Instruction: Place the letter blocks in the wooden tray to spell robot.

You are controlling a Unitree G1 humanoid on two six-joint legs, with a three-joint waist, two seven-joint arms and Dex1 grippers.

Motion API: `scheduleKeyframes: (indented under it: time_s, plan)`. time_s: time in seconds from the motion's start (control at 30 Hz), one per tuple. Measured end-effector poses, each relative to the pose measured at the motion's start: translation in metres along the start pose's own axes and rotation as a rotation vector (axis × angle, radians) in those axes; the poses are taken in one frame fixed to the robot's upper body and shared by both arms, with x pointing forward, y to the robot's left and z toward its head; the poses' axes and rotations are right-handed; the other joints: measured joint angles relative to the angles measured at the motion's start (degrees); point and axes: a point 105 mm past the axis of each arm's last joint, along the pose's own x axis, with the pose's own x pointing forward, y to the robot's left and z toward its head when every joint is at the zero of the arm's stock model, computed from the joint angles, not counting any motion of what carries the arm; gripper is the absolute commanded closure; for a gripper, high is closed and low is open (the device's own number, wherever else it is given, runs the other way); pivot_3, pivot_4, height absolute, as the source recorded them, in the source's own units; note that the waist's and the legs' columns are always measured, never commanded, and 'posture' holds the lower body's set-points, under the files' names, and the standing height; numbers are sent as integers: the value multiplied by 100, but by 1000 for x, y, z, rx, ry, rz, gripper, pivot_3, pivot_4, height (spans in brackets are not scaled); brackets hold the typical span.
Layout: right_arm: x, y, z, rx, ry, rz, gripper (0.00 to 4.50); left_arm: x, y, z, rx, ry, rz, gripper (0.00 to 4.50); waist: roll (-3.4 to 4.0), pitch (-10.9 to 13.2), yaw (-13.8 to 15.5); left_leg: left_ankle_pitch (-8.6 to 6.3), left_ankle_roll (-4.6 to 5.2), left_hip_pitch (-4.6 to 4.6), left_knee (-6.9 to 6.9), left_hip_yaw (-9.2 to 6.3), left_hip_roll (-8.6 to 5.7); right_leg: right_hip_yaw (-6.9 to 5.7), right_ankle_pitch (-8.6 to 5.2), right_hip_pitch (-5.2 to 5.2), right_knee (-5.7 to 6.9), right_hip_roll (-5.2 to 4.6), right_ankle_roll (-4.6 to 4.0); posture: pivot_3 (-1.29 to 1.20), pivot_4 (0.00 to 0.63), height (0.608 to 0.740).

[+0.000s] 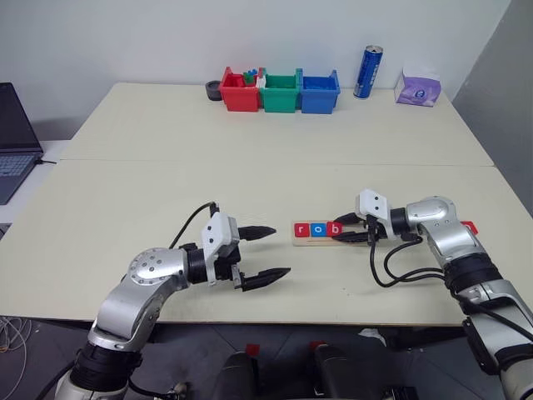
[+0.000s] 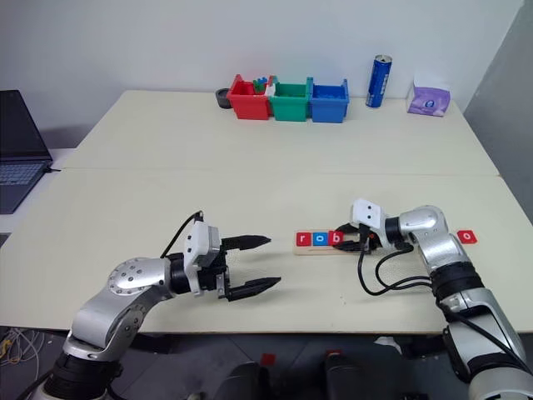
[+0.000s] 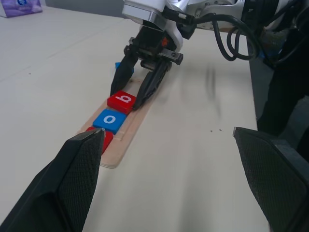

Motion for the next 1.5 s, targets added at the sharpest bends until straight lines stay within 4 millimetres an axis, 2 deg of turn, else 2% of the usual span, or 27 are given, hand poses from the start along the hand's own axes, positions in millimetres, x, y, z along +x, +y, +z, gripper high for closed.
scheduleKeyframes:
  time_s: [0.77,1.0,1.07,1.2,1.4,1.47,1.5]
  plan:
    - [0,-2,-3,-18,24,14,3041,-1,4,4,30,-14,20,0,0,0,0,0,0,0,0,0,0,0,0,0,1,-2,-1,0,150,740]
    - [0,-6,3,-35,15,7,577,-1,4,4,32,-15,23,0,0,0,0,0,0,0,0,-1,1,0,0,0,1,-2,-1,0,150,740]
    - [-1,-6,3,-29,14,4,37,-1,4,4,31,-15,23,0,0,0,0,0,0,0,0,-1,0,0,0,0,1,-4,-1,0,150,740]
    - [-6,-10,5,6,-3,-22,37,-1,5,3,29,-13,24,0,0,0,1,0,0,0,0,-1,0,0,0,0,1,-5,-1,0,150,740]
    - [-28,-21,24,16,-50,-101,37,-1,6,2,21,-11,20,0,0,0,3,0,0,-1,-1,-2,1,-2,0,0,1,-7,0,0,150,740]
    - [-31,-19,23,20,-59,-123,37,0,6,1,18,-13,17,0,0,0,4,0,0,-1,-1,-3,0,-3,0,1,1,-7,0,0,150,740]
    - [-30,-16,21,29,-56,-124,203,0,7,1,18,-13,15,0,0,0,3,0,0,-1,-1,-2,-1,-2,0,1,1,-7,0,0,150,740]
